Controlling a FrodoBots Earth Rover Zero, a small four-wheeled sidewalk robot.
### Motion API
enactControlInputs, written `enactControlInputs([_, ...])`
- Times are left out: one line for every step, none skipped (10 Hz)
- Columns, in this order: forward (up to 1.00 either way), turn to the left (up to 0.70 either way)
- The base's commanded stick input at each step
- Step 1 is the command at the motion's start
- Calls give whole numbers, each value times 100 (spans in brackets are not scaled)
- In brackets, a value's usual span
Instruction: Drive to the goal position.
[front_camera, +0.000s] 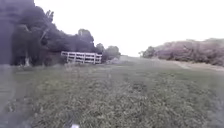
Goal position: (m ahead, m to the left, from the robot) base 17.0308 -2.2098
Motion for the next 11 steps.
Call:
enactControlInputs([70,0])
enactControlInputs([70,0])
enactControlInputs([70,0])
enactControlInputs([70,0])
enactControlInputs([70,0])
enactControlInputs([70,0])
enactControlInputs([70,0])
enactControlInputs([70,0])
enactControlInputs([70,0])
enactControlInputs([70,0])
enactControlInputs([70,0])
